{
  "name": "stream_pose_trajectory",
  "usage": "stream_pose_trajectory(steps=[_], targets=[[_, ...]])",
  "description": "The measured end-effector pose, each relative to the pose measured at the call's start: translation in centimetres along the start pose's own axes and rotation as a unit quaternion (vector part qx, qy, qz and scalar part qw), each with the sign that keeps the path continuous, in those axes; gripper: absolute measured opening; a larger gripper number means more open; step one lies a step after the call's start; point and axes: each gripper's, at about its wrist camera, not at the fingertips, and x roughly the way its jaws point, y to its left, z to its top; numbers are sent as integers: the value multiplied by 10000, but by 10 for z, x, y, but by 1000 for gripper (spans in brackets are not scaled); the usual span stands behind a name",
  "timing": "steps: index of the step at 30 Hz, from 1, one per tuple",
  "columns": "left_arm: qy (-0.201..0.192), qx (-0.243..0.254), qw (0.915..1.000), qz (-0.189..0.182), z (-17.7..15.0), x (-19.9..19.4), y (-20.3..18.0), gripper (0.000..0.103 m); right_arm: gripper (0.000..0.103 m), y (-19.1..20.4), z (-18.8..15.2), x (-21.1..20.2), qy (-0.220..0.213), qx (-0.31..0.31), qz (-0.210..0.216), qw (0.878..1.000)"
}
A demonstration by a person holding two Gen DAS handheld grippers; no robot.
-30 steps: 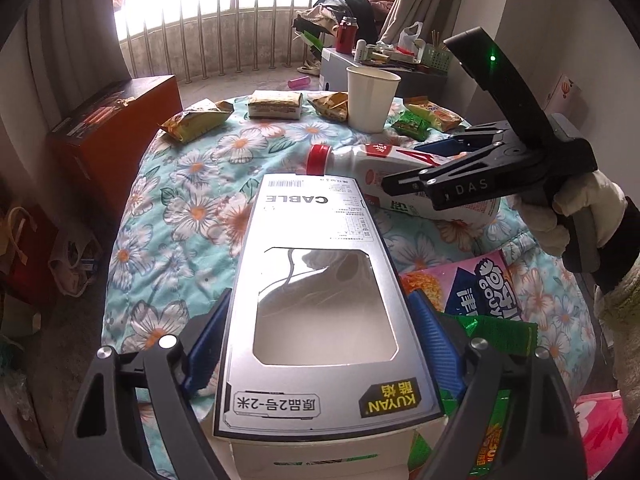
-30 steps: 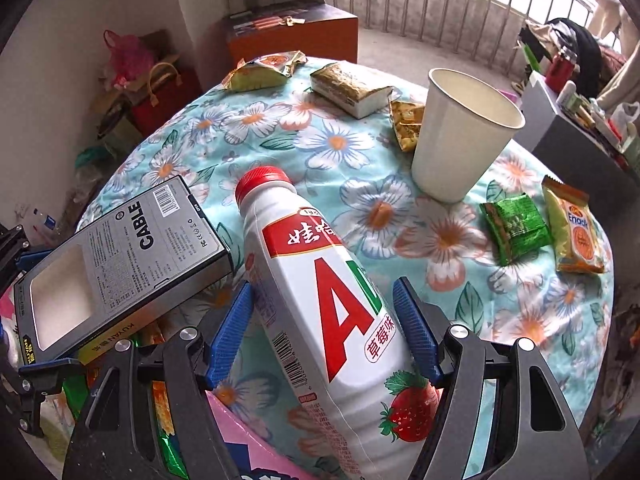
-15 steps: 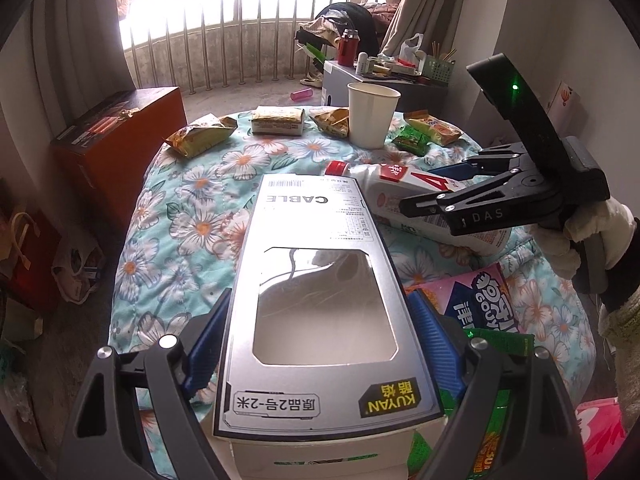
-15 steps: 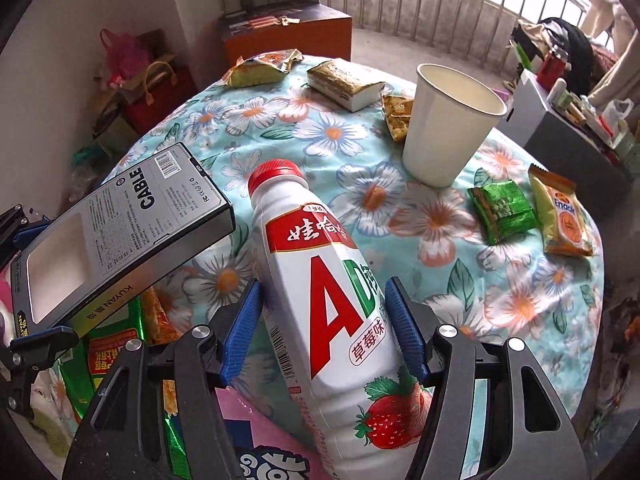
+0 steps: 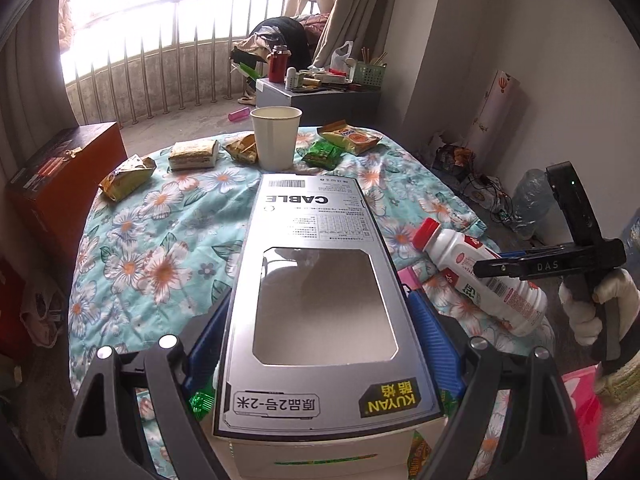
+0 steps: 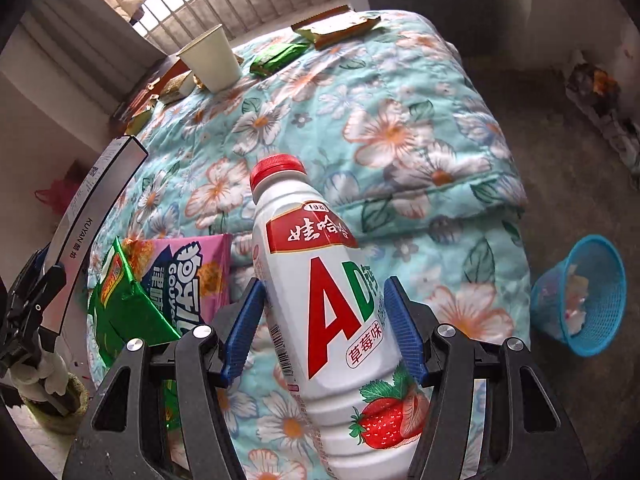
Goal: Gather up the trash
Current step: 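Carry the bottle and CABLE box toward the blue wastebasket with both tools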
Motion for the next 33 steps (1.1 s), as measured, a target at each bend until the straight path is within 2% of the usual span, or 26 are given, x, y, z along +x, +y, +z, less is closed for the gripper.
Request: stream_pose_trajectory(steps=[4,8,11,14,21,24,28,33], targets=[[111,288,9989,-363,-1,8,-28,83,59,-16,-43,-20,-118,378,47,9992],[236,619,9963,-541,-5,17,-54,84,59,-17,-51,-29,-175,294,87,9994],[299,804,9948,-547,-8,24,-67,84,66,-10,-49,-30,-146,-41,-42,9999],[299,951,9940,-459,-9,28,-75,84,68,-3,-48,-20,59,-387,-217,9990],[250,1139,9928,-284,-14,28,-84,84,67,18,-51,-3,368,-1009,-447,9932],[230,1160,9926,-258,-15,29,-85,84,59,19,-53,-3,365,-950,-386,9941],[199,1200,9923,-221,-16,27,-87,84,59,10,-57,-11,162,-611,-305,9975],[166,1243,9919,-193,-15,26,-88,84,58,-5,-64,-22,-89,-62,40,9999]])
